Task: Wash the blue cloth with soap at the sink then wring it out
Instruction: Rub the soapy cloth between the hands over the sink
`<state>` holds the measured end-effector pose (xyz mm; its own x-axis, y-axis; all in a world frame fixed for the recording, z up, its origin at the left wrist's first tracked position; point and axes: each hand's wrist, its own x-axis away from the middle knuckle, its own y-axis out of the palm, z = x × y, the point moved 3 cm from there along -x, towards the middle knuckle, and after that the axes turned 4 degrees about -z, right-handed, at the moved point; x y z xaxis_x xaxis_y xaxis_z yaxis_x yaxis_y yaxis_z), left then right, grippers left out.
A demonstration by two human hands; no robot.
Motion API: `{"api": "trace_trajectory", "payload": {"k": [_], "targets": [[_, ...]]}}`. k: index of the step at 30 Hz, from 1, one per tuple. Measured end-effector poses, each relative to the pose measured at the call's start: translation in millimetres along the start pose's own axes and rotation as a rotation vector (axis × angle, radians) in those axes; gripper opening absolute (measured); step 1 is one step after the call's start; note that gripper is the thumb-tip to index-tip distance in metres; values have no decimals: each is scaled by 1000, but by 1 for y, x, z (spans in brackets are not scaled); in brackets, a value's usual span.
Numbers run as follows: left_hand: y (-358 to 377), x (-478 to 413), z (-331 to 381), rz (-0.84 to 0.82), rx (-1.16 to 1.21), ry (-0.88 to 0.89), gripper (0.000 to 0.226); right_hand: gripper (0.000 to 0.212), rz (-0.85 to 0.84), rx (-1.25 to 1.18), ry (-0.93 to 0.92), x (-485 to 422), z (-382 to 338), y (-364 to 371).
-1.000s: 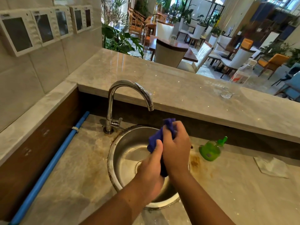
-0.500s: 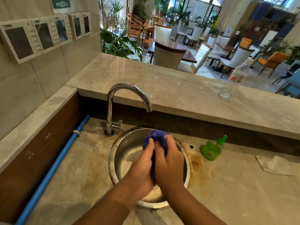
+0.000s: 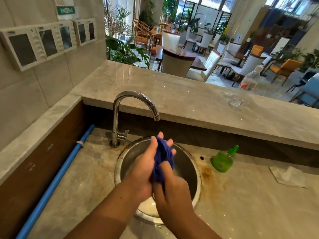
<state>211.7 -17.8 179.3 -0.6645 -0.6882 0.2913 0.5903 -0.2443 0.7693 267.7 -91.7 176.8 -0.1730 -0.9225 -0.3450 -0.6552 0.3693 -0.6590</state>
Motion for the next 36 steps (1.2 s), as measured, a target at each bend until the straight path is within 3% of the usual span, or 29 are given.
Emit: {"api": "trace_trajectory", "payload": {"k": [2, 6, 9, 15, 20, 25, 29, 32, 36], "targets": [[-1, 6, -3, 1, 21, -37, 56, 8, -20, 36, -14, -10, -1, -4], [12, 24, -20, -52, 93, -61, 56, 10, 186, 20, 12, -63, -5, -29], [16, 26, -20, -62, 14, -38, 52, 10, 222, 39, 51, -70, -1, -29], [0, 16, -2, 65, 12, 13, 55, 4, 88, -12, -11, -17, 5, -2], [14, 33, -15, -8, -32, -28, 49, 10, 251, -44, 11, -69, 1, -25], [-1, 19, 17, -5, -122, 51, 59, 9, 69, -96, -40, -7, -6, 13], [2, 27, -2, -13, -84, 3, 63, 6, 169, -74, -131, -30, -8, -9], [10, 37, -17, -55, -72, -27, 55, 13, 268, -192, 43, -63, -6, -35], [-2, 35, -9, -61, -85, -13, 54, 13, 15, -703, 469, -84, 27, -56]]}}
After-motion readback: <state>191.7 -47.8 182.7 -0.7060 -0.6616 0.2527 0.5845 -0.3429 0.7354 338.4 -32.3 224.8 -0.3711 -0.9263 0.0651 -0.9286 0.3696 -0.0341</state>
